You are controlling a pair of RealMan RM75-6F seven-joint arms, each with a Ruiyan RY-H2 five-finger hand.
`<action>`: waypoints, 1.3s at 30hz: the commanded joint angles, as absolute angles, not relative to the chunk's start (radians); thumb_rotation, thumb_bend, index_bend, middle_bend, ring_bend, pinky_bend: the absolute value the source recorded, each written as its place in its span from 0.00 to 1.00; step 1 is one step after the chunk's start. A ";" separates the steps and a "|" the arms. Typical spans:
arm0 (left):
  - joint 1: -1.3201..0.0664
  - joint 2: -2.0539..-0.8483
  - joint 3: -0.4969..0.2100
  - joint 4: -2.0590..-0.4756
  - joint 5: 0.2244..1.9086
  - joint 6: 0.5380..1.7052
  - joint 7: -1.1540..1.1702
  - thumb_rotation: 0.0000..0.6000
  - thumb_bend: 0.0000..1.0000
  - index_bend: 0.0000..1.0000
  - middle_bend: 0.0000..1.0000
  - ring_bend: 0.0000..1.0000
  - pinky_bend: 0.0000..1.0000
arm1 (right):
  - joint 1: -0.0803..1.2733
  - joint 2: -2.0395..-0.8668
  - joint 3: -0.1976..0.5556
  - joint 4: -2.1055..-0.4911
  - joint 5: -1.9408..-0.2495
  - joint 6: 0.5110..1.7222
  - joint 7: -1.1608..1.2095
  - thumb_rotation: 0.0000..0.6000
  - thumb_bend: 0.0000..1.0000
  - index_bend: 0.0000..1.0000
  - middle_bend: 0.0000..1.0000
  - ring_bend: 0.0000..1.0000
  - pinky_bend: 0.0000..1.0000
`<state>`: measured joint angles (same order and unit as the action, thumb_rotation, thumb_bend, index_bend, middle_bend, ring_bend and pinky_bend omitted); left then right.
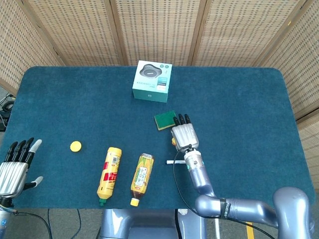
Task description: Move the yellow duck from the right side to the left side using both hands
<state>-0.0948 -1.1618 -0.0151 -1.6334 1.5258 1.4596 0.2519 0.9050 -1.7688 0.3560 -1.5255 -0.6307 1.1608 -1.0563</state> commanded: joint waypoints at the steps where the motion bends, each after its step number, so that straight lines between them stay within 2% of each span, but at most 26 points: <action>1: -0.101 -1.167 -0.017 -1.626 1.513 1.446 0.258 1.00 0.11 0.00 0.00 0.00 0.00 | 0.950 -1.815 0.384 -1.445 -0.596 1.133 -1.053 1.00 0.20 0.55 0.12 0.00 0.07; 13: -0.114 -1.178 -0.026 -1.614 1.481 1.420 0.266 1.00 0.10 0.00 0.00 0.00 0.00 | 1.039 -1.914 0.396 -1.203 -0.545 1.021 -0.994 1.00 0.20 0.55 0.12 0.00 0.07; 20: -0.121 -1.182 -0.027 -1.609 1.470 1.408 0.266 1.00 0.11 0.00 0.00 0.00 0.00 | 1.068 -1.942 0.394 -1.124 -0.539 0.990 -0.973 1.00 0.19 0.55 0.12 0.00 0.07; 29: -0.125 -1.182 -0.023 -1.609 1.467 1.399 0.263 1.00 0.11 0.00 0.00 0.00 0.00 | 1.072 -1.948 0.376 -1.111 -0.510 0.983 -0.982 1.00 0.19 0.55 0.12 0.00 0.07; 39: -0.124 -1.177 -0.017 -1.618 1.482 1.410 0.260 1.00 0.10 0.00 0.00 0.00 0.00 | 1.061 -1.930 0.362 -1.199 -0.518 1.024 -0.972 1.00 0.19 0.55 0.12 0.00 0.07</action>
<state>-0.1240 -1.1770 -0.0175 -1.6177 1.4810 1.4095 0.2601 1.0618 -1.9315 0.3640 -1.1925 -0.5137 1.0183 -0.9755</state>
